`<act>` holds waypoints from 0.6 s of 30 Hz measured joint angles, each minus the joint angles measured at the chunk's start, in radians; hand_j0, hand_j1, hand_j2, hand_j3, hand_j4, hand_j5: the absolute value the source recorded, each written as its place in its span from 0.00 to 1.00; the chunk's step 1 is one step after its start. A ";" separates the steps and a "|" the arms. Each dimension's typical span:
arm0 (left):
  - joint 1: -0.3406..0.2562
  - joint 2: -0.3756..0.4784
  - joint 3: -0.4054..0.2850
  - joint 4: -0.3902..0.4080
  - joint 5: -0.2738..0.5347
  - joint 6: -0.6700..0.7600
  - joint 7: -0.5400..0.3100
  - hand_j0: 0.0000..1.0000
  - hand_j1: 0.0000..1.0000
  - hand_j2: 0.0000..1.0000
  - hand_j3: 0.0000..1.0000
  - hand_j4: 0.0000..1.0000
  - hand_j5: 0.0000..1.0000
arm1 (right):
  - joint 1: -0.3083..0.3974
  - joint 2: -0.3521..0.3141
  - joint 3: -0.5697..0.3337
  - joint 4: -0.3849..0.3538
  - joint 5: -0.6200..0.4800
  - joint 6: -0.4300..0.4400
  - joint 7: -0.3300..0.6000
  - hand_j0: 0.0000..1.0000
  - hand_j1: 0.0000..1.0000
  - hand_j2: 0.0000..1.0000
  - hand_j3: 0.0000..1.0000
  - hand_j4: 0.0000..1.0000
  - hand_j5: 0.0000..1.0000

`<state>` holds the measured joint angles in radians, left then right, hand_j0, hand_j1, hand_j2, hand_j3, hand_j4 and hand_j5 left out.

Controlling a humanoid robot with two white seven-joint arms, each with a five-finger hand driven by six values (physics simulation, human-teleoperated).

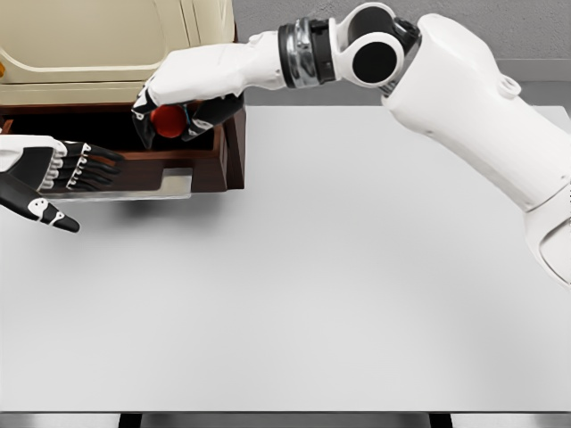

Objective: Open the cabinet drawer with left arm, and place a switch into the drawer with right arm

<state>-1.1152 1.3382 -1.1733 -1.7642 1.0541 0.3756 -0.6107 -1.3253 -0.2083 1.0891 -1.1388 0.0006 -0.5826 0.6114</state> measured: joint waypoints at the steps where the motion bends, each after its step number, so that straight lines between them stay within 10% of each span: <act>1: 0.000 0.000 0.001 0.000 0.000 0.000 0.000 0.94 0.94 0.94 0.94 0.94 0.94 | 0.000 0.003 0.000 0.007 0.000 0.000 0.000 0.60 0.60 0.60 0.60 0.60 0.60; 3: 0.000 0.000 0.006 0.000 0.000 0.000 0.000 0.94 0.94 0.94 0.94 0.94 0.94 | 0.000 0.010 0.000 0.020 0.000 0.006 0.000 1.00 1.00 1.00 1.00 1.00 1.00; 11: 0.000 0.001 0.026 0.000 0.001 0.000 0.000 0.94 0.94 0.94 0.94 0.94 0.94 | 0.009 0.005 -0.002 0.002 0.000 -0.013 0.000 1.00 1.00 1.00 1.00 1.00 1.00; 18: -0.045 -0.005 0.044 0.000 0.015 -0.001 0.000 0.94 0.94 0.94 0.94 0.94 0.94 | 0.051 -0.213 -0.029 -0.268 -0.018 -0.030 0.000 1.00 1.00 1.00 1.00 1.00 1.00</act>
<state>-1.1597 1.3331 -1.1292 -1.7646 1.0692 0.3746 -0.6108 -1.2747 -0.4209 1.0598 -1.4067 -0.0175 -0.6123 0.6114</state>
